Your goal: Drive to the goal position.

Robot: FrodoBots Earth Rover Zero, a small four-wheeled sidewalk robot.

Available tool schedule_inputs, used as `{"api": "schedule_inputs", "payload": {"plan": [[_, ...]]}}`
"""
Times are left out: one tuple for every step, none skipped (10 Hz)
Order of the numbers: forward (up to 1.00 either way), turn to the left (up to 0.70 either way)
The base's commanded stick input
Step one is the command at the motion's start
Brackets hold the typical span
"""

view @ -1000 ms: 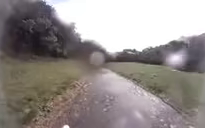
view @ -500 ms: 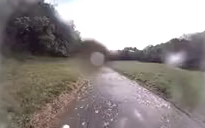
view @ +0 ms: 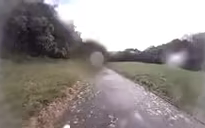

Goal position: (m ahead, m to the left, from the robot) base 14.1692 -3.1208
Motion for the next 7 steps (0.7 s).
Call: {"api": "schedule_inputs", "payload": {"plan": [[0.7,0.0],[0.7,0.0],[0.7,0.0],[0.7,0.0],[0.7,0.0],[0.7,0.0],[0.7,0.0]]}}
